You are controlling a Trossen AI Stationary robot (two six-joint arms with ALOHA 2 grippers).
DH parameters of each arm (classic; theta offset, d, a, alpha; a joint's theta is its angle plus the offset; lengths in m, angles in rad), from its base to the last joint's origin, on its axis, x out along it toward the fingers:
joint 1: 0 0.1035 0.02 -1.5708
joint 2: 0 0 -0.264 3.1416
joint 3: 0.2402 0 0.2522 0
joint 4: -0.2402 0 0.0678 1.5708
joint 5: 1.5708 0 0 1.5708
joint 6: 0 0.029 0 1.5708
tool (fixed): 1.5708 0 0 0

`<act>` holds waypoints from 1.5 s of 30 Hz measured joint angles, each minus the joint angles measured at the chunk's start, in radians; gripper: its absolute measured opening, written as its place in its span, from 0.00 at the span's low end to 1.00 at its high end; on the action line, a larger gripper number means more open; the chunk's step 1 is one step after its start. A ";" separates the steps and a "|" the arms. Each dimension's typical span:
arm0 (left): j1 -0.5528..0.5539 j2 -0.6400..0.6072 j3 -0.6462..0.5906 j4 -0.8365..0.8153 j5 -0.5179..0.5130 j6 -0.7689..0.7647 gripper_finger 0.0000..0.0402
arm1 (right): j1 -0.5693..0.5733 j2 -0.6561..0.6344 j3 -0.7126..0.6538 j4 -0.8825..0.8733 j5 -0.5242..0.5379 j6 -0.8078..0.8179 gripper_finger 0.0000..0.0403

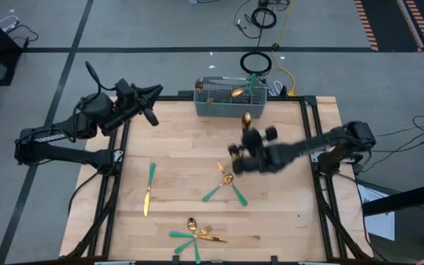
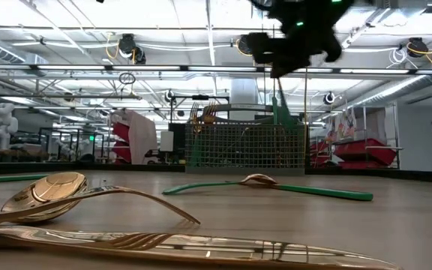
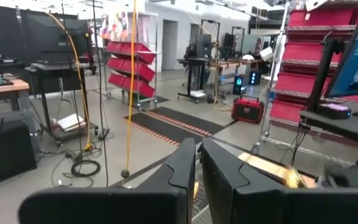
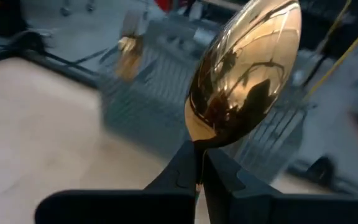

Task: Sort silverware
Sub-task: Put the green spoon into the gray silverware basket

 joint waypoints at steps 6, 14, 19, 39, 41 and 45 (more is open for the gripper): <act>0.000 0.000 0.000 -0.009 0.000 0.000 0.08 | -0.243 0.000 0.032 0.545 -0.199 -0.652 0.00; 0.000 0.000 0.000 -0.097 0.000 0.001 0.08 | -0.504 0.000 0.033 1.123 -0.470 -1.082 0.00; 0.000 0.000 0.000 -0.127 -0.008 0.001 0.08 | -0.616 0.045 0.034 1.204 -0.709 -1.087 0.00; 0.001 0.000 0.000 -0.162 -0.025 0.000 0.08 | -0.610 0.299 0.032 1.296 -0.783 -1.070 0.01; 0.001 0.000 0.000 -0.162 -0.026 0.000 0.08 | -0.612 0.297 0.032 1.283 -0.779 -1.069 0.04; 0.001 0.000 0.000 -0.168 -0.026 0.001 0.08 | -0.613 0.296 0.033 1.205 -0.776 -1.001 0.16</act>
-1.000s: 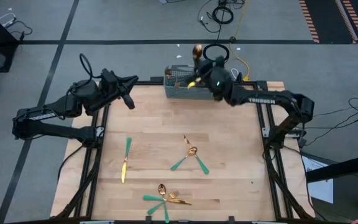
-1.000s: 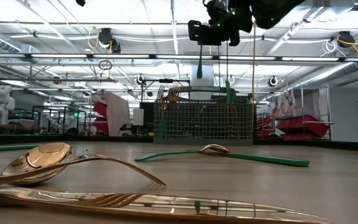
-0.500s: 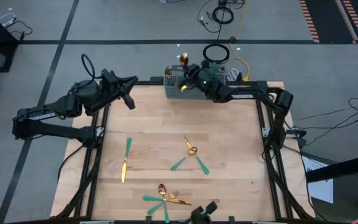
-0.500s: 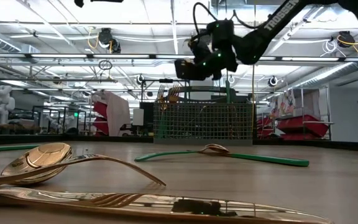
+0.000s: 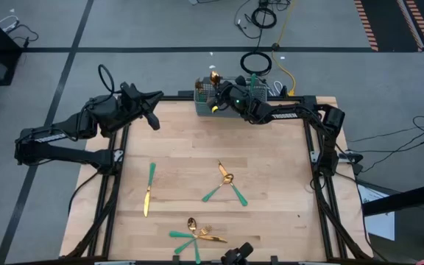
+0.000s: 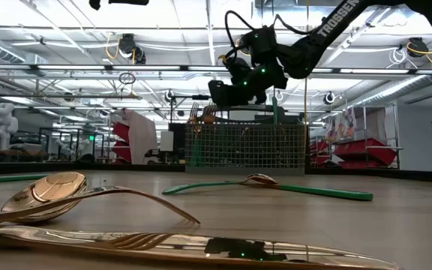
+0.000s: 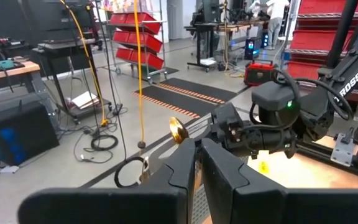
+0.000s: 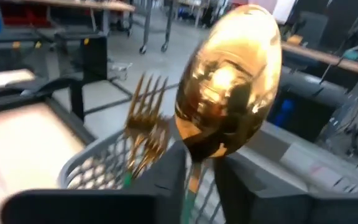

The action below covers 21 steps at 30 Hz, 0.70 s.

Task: Sort silverware
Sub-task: Put the green spoon into the gray silverware basket, then put the green spoon into the gray silverware basket with the other green spoon

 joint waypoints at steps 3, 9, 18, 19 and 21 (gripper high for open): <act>0.000 0.000 0.000 -0.023 0.000 -0.001 0.08 | 0.002 0.000 0.000 -0.038 -0.012 0.024 0.28; 0.000 0.000 0.000 -0.039 0.000 -0.001 0.08 | 0.008 -0.052 -0.001 -0.069 -0.006 0.020 0.46; 0.000 0.000 0.000 -0.075 0.084 -0.041 0.08 | 0.070 -0.435 0.004 -0.517 -0.131 0.010 0.51; 0.000 0.000 0.000 -0.092 0.097 -0.049 0.08 | 0.088 -0.482 0.005 -0.607 -0.195 0.043 0.52; 0.000 0.000 0.000 -0.123 0.111 -0.053 0.08 | 0.134 -0.551 0.005 -0.814 -0.315 0.107 0.52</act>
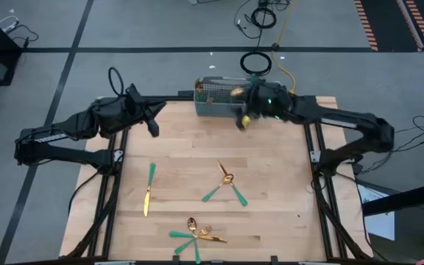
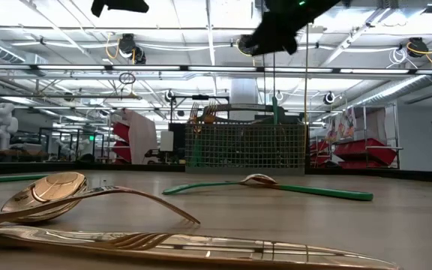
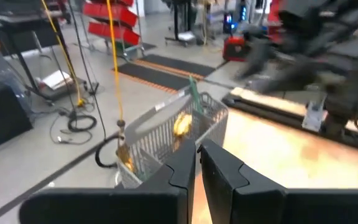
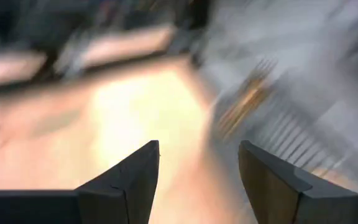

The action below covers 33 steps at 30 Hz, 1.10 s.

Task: Sort silverware
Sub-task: Put the green spoon into the gray silverware basket with the other green spoon

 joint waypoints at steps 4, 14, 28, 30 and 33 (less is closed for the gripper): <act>0.000 0.000 0.000 -0.032 0.020 -0.001 0.08 | 0.163 -0.032 -0.005 -0.325 -0.059 0.050 0.52; 0.000 0.000 0.000 -0.029 0.021 -0.050 0.08 | 0.445 0.184 -0.005 -0.162 -0.084 -0.038 0.52; 0.000 0.000 0.000 -0.116 0.050 -0.106 0.08 | 0.482 0.427 -0.005 -0.150 -0.145 -0.276 0.52; 0.000 0.000 0.000 -0.127 0.051 -0.106 0.08 | 0.482 0.440 -0.005 -0.151 -0.145 -0.299 0.52; 0.000 0.000 0.000 -0.128 0.051 -0.106 0.08 | 0.480 0.463 -0.005 -0.152 -0.145 -0.322 0.52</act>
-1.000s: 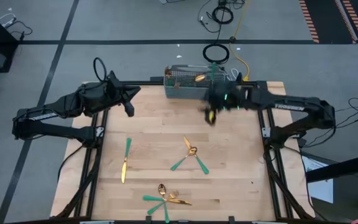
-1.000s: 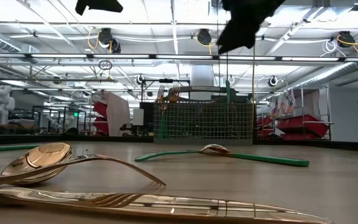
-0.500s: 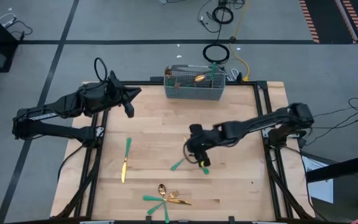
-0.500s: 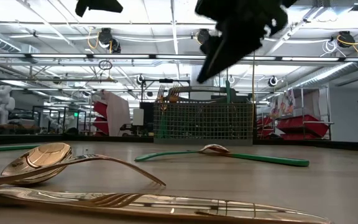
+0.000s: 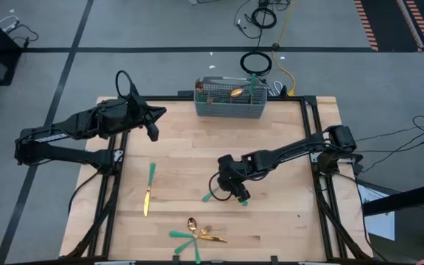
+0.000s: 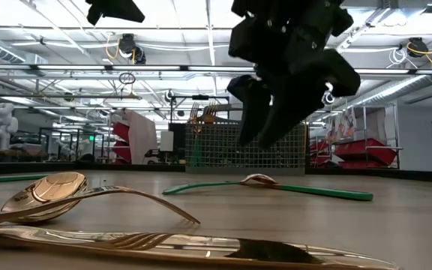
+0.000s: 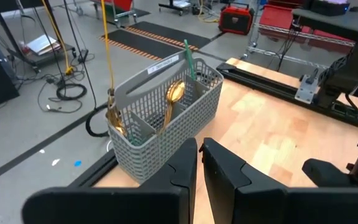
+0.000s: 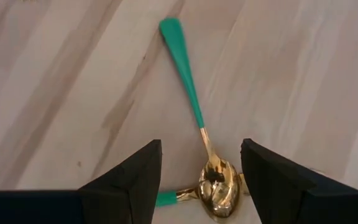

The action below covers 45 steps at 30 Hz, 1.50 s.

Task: Sort silverware
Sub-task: Put the green spoon into the gray silverware basket with the other green spoon

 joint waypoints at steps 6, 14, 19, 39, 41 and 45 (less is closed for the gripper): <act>0.000 0.000 0.000 0.000 -0.001 0.001 0.08 | -0.009 0.053 0.000 0.024 0.008 -0.021 0.52; 0.000 0.000 0.000 -0.002 -0.002 0.002 0.08 | -0.026 0.137 0.004 0.030 0.052 0.007 0.46; 0.000 0.000 0.000 -0.008 -0.002 0.003 0.08 | -0.021 0.136 0.005 -0.004 0.103 0.045 0.15; 0.000 0.000 0.000 -0.013 -0.005 0.004 0.08 | -0.014 0.124 0.521 -0.635 0.609 -0.040 0.00; 0.000 0.000 0.000 -0.013 -0.005 0.004 0.08 | -0.027 0.123 0.577 -0.752 0.753 -0.131 0.00; 0.000 0.000 0.000 -0.013 -0.005 0.004 0.08 | -0.087 0.123 0.636 -0.869 1.022 -0.494 0.00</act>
